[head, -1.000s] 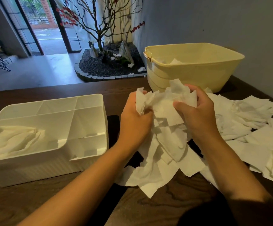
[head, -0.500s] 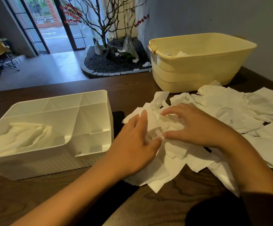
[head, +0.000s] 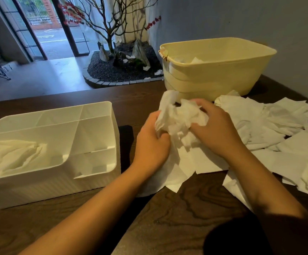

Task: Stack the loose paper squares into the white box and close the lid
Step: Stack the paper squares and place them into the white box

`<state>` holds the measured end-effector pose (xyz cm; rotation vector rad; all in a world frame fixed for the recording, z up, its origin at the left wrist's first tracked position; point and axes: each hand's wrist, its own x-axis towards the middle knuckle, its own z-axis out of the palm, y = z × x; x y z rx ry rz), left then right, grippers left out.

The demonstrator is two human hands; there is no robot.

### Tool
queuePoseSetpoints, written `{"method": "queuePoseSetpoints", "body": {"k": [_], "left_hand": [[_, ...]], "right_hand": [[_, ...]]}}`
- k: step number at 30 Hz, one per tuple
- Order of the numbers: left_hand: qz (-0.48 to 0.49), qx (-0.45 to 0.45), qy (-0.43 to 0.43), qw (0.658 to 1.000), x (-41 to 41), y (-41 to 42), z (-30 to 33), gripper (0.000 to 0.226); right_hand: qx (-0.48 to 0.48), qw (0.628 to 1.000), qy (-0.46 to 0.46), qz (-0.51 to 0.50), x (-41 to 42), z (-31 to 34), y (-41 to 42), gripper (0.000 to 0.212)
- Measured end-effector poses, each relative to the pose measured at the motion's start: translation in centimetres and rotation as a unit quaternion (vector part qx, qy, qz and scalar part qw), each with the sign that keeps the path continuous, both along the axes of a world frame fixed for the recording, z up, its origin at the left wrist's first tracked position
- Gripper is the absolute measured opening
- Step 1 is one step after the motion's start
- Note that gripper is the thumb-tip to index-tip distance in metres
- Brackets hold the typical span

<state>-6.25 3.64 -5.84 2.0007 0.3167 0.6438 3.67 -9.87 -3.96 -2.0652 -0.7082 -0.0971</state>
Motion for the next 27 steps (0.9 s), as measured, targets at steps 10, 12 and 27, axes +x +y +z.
{"method": "queuePoseSetpoints", "body": {"k": [10,12,27], "left_hand": [[0.052,-0.091,-0.036,0.994,-1.4,0.9,-1.2,0.032],[0.051,-0.106,-0.021,0.993,-1.4,1.1,-1.4,0.03],[0.066,-0.17,-0.005,0.983,-2.5,1.0,-0.9,0.021]], "right_hand": [[0.06,0.971,0.221,0.066,-0.7,0.6,0.8,0.023],[-0.009,0.989,0.14,0.046,-0.7,0.2,0.8,0.03],[-0.178,0.967,0.052,0.175,-1.3,0.2,0.3,0.087]]}}
